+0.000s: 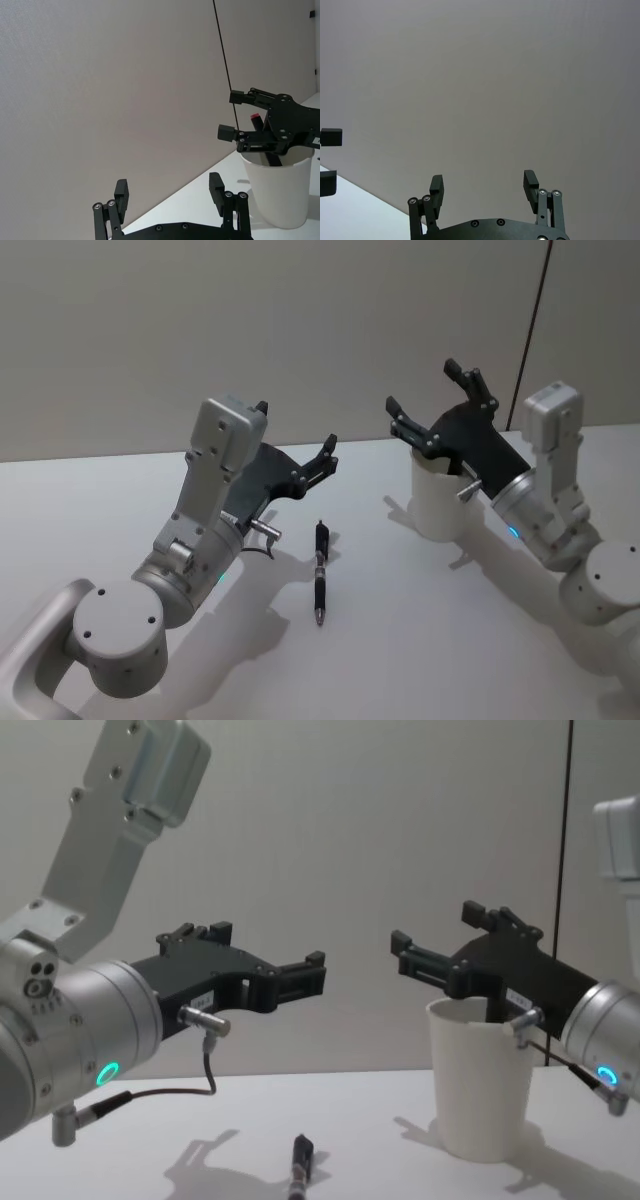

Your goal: Place the pen into the pen holder.

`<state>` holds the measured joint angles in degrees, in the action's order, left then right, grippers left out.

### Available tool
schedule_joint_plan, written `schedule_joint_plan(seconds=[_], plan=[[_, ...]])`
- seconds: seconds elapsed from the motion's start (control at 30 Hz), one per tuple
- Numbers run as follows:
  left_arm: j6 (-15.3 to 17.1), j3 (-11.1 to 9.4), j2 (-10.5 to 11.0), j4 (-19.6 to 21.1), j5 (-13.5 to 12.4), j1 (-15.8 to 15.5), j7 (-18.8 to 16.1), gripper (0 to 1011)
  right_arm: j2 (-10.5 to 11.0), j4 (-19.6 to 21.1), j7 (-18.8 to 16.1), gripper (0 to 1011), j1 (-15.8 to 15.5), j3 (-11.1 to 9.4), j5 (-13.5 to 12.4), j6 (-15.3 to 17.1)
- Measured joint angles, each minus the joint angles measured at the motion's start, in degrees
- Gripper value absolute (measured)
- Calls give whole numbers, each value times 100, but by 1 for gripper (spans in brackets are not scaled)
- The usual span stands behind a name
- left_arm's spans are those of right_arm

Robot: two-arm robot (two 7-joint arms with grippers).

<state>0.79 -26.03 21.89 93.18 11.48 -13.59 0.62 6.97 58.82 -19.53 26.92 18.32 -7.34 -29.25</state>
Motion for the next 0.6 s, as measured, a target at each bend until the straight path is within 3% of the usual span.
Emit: schedule_joint_plan(seconds=[0.17,0.4,0.6], plan=[[0,0,0,0,0,0,0,1001,60,247,18,1002,-123,-37,-188,226],[0,0,0,0,0,0,0,1001,276,991,172,1001,-532,-144,-583,714],[0,0,0,0,0,0,0,1001,406,1384,285,1001,-772,-204,-747,903]])
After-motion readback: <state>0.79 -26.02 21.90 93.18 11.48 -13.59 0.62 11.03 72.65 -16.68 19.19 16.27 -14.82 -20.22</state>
